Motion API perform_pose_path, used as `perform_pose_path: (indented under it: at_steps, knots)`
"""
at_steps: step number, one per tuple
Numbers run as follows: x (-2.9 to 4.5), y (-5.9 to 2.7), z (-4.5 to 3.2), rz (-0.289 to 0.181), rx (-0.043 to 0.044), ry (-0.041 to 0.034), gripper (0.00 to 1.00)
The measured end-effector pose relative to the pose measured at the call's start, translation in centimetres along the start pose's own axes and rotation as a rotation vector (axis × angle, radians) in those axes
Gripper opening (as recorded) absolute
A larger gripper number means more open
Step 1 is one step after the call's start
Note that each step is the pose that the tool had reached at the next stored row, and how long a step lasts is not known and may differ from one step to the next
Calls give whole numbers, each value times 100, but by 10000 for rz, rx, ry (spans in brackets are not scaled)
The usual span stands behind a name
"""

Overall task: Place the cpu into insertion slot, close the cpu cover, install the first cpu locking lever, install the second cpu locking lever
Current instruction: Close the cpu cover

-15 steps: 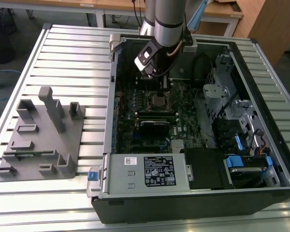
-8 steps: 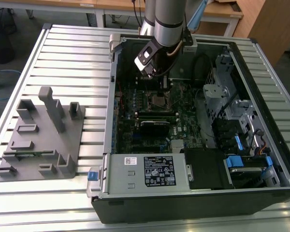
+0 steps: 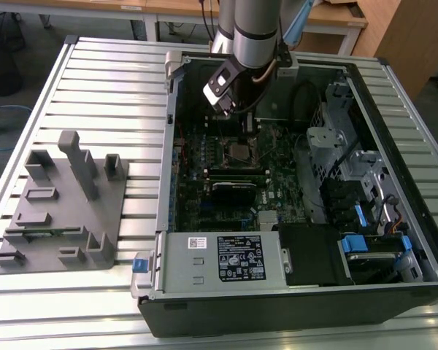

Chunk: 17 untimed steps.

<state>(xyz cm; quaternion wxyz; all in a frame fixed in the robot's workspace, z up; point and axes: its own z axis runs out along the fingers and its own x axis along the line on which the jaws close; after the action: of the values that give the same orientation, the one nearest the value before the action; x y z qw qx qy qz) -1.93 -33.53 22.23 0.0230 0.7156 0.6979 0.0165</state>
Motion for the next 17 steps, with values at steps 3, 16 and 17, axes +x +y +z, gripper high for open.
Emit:
perform_pose_path:
  at_steps: [3,16,17]
  knots:
    - [0,2,-33,0,-1,1,11]
    - [0,4,-66,0,0,1,11]
    - [0,4,-66,0,-1,2,11]
